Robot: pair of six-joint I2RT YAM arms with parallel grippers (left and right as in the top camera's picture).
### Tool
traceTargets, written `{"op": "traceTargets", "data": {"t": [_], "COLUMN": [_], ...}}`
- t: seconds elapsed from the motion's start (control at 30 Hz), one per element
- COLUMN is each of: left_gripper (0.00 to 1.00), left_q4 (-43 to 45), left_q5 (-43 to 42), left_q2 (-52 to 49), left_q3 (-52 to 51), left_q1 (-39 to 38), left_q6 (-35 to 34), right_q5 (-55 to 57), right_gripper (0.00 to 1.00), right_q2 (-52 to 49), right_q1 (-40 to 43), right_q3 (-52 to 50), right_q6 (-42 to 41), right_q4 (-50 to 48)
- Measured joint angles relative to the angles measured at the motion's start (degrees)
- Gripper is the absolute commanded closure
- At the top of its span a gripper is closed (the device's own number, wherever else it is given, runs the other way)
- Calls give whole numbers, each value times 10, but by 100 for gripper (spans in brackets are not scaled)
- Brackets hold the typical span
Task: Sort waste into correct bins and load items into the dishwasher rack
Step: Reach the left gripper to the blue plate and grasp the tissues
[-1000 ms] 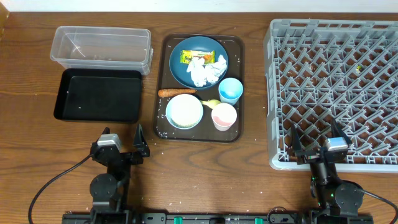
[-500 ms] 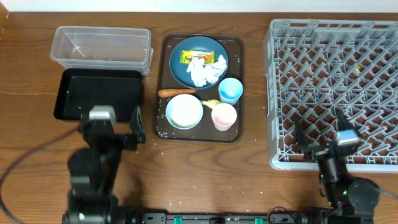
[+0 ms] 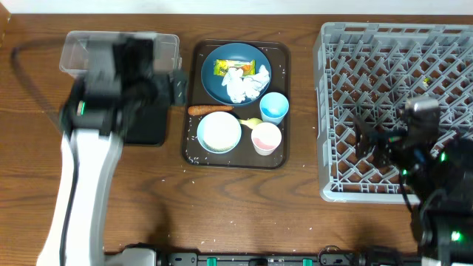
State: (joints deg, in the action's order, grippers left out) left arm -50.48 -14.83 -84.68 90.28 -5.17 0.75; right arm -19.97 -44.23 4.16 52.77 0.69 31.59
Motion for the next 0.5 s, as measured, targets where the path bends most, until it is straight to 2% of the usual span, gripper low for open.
{"op": "traceTargets", "data": {"t": [0.13,0.2,0.3,0.5], "left_gripper": [7,7,7,7], "left_q4": [-120,-136,-102,-39], "left_q5": [23,31,36,42], "left_q2": [-151,-214,-275,-348], "left_q3": [197,269,309,314], "left_q1": [-36,-52,-72,-102], "left_q6": [11,13,16,28], "right_q5": [-32,-42,-55,-64], "right_gripper": [1,1,1,1], "right_q2": [-40,-45,-45,-45], "right_q1": [0,0,0,0], "right_q3": [20,20,20,20], "right_q6": [0,0,-2,-12], "right_q4": [4,8,19,54]}}
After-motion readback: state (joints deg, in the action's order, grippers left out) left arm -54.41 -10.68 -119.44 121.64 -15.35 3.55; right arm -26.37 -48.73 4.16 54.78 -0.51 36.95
